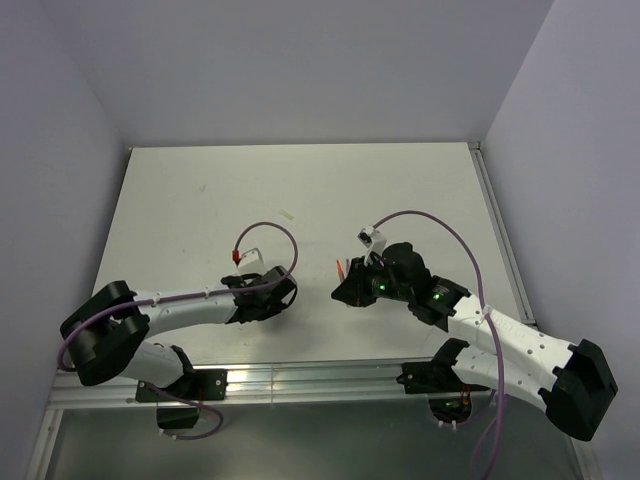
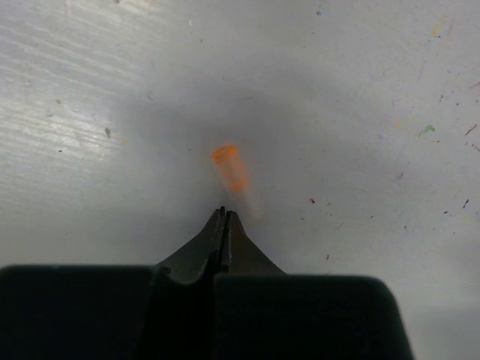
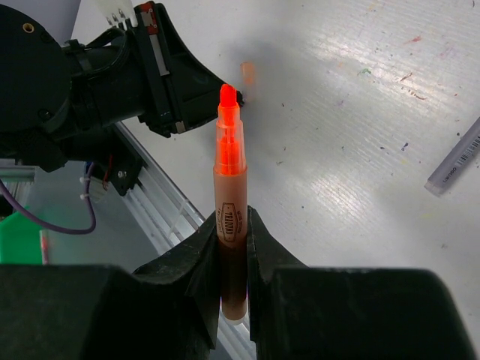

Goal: Insert the pens into the pen caps

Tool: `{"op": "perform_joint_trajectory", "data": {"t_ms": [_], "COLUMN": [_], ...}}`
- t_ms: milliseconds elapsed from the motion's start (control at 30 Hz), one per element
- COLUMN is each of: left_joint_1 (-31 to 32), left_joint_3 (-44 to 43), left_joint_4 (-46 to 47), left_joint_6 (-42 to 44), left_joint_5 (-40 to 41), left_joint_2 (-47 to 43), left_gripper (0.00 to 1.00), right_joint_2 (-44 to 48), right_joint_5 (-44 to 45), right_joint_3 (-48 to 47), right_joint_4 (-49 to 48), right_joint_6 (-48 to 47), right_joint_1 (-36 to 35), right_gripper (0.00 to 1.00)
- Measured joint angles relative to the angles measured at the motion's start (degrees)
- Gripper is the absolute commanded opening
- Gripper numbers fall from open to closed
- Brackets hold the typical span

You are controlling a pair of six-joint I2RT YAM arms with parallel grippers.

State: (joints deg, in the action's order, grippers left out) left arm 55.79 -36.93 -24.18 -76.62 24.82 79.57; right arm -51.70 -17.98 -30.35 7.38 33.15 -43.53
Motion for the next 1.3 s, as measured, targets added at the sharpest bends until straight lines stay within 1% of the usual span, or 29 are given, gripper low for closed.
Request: {"op": "perform_joint_trajectory", "data": {"t_ms": [367, 733, 833, 867, 933, 967, 1033, 1100, 1167, 1233, 1267, 1300], "left_joint_1": [-0.72, -2.08, -2.73, -3.04, -3.85, -4.39, -5.20, -5.92, -6.38, -6.58, -6.64, -6.69], "left_joint_3": [-3.17, -3.52, -3.52, -3.54, -3.74, -4.35, -6.45, -10.34, -15.63, -20.90, -23.89, -26.27], "left_joint_4": [3.28, 5.86, 7.41, 7.67, 7.50, 6.47, 4.52, 2.32, 0.68, -0.81, -1.81, -2.27], "left_joint_6": [2.84, 7.04, 8.87, 9.86, 11.63, 13.09, 16.20, 20.06, 25.79, 31.43, 34.71, 37.83], "left_joint_5": [-1.20, -4.76, -6.21, -6.49, -6.56, -6.36, -5.53, -4.76, -4.02, -4.07, -4.17, -4.55], "left_joint_2": [4.28, 4.70, 4.70, 4.68, 4.50, 4.24, 3.61, 3.23, 3.26, 3.80, 4.59, 5.60], "left_gripper": [0.00, 0.00, 0.09, 0.15, 0.22, 0.29, 0.36, 0.46, 0.54, 0.56, 0.61, 0.62], "right_joint_2": [0.15, 0.15, 0.15, 0.15, 0.15, 0.17, 0.42, 1.25, 2.43, 3.78, 4.55, 5.33], "right_joint_5": [0.63, 1.20, 1.84, 2.08, 2.58, 2.95, 3.69, 4.50, 5.20, 5.77, 6.10, 6.36], "right_joint_3": [0.15, 0.70, 0.70, 0.70, 0.70, 0.70, 0.68, 0.68, 0.68, 0.68, 0.68, 0.66], "right_joint_4": [0.42, 0.90, 0.94, 1.01, 1.27, 1.46, 2.05, 3.04, 3.76, 4.33, 4.63, 4.83], "right_joint_6": [0.00, 0.00, 0.00, 0.02, 0.00, 0.00, 0.00, -0.02, -0.02, -0.02, -0.02, 0.00], "right_joint_1": [0.00, 0.00, 0.00, 0.00, 0.00, 0.00, 0.00, 0.00, 0.00, 0.00, 0.02, 0.04], "right_gripper": [0.00, 0.00, 0.00, 0.00, 0.00, 0.00, 0.00, 0.00, 0.00, 0.00, 0.00, 0.00]}}
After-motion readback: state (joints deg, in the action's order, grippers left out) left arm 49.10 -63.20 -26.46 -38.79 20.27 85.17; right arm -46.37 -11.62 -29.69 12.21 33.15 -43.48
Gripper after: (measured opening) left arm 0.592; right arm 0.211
